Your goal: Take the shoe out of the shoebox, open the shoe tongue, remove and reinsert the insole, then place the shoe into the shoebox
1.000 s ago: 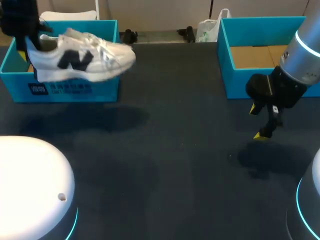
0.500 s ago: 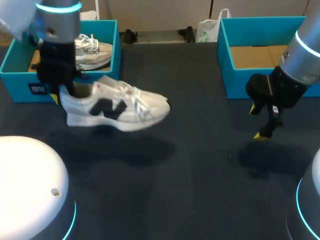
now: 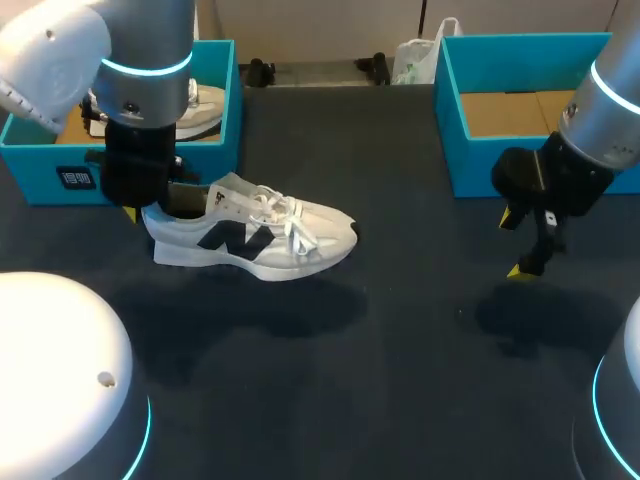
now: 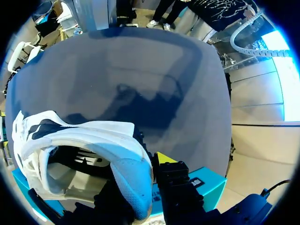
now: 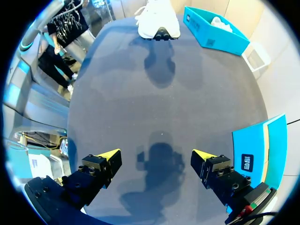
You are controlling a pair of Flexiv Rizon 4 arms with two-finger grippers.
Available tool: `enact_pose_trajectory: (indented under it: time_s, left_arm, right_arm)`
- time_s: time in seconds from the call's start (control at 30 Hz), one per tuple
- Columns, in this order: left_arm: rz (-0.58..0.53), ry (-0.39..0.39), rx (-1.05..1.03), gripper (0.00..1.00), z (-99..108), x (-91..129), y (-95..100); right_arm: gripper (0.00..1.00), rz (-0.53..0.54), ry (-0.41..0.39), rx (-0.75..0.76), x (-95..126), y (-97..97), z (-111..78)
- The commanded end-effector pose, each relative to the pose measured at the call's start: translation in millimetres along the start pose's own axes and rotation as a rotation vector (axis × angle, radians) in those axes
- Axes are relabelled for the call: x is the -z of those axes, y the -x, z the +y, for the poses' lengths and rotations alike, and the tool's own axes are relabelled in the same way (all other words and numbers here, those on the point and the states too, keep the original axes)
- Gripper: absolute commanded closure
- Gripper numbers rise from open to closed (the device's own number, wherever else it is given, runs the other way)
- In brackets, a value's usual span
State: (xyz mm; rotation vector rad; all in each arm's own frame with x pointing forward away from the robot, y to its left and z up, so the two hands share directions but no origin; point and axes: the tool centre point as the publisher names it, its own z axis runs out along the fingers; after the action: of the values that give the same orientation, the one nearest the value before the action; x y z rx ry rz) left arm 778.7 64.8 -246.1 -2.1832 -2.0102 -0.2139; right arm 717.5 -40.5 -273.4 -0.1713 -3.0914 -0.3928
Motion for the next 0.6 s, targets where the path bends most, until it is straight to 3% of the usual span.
enact_pose_trajectory:
  time_s: [0.03,0.3,0.5,0.6]
  left_arm:
    - [0.002,0.078,-0.034,1.0,-13.1,-10.9,22.8]
    - [0.022,0.124,-0.117,1.0,-41.2,-19.1,82.5]
    - [0.001,0.07,-0.15,1.0,-52.9,-25.9,120.7]
    - [0.001,0.07,-0.15,1.0,-52.9,-25.9,120.7]
  right_arm:
    - [0.0,-0.001,-0.002,-0.001,-0.4,-0.4,0.3]
    - [0.0,-0.001,-0.002,-0.001,-0.4,-0.4,0.3]
    - [0.0,-0.001,-0.002,-0.001,-0.4,-0.4,0.3]
    - [0.0,-0.001,-0.002,-0.001,-0.4,-0.4,0.3]
